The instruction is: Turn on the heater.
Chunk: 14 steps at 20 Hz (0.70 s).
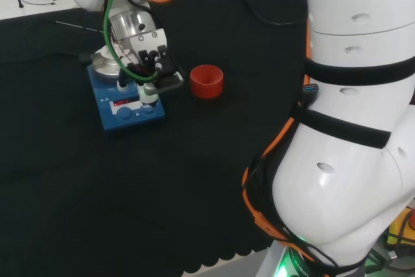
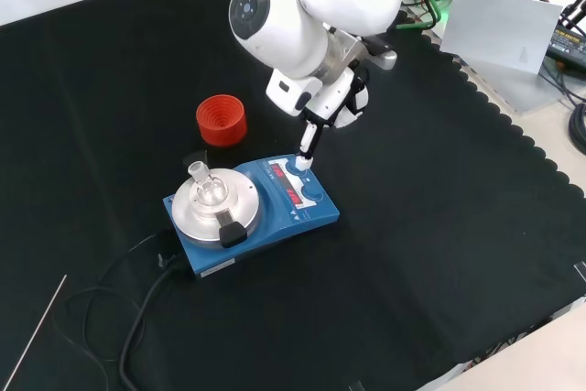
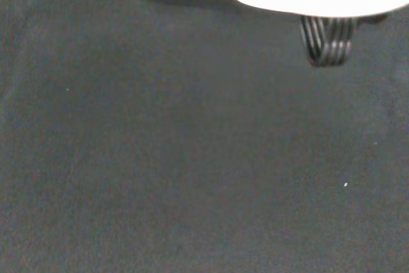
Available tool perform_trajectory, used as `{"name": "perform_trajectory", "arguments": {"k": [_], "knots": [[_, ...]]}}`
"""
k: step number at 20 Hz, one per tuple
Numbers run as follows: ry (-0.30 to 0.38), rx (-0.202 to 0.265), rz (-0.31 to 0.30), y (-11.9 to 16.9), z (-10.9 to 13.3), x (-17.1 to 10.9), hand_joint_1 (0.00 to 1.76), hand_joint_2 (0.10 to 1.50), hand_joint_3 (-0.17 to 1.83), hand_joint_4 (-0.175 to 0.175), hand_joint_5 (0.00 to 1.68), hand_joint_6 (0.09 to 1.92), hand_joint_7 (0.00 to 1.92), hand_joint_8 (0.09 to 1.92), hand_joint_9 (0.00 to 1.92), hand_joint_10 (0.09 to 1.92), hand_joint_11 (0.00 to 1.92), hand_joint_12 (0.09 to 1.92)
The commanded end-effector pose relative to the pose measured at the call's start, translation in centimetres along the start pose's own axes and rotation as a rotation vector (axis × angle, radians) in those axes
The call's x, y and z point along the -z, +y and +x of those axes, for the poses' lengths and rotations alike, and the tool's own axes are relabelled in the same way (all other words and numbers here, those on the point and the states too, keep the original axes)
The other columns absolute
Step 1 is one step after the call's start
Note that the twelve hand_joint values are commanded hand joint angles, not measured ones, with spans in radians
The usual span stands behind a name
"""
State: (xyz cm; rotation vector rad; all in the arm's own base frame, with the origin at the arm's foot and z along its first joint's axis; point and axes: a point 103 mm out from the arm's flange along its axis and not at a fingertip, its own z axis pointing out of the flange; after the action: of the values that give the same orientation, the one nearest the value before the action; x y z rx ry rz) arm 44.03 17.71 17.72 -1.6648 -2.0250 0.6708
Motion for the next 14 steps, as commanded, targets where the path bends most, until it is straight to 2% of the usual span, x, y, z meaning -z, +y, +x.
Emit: {"name": "perform_trajectory", "arguments": {"k": [1,14], "knots": [[-0.028,0.013,0.046,0.48,1.31,-0.39,1.60,0.47,1.38,-0.021,0.37,0.09,1.73,1.92,1.91,1.76,1.85,1.73],[-0.045,0.004,0.102,1.06,1.15,-1.09,1.60,0.46,1.40,-0.020,0.39,0.09,1.73,1.92,1.91,1.76,1.85,1.73]]}}
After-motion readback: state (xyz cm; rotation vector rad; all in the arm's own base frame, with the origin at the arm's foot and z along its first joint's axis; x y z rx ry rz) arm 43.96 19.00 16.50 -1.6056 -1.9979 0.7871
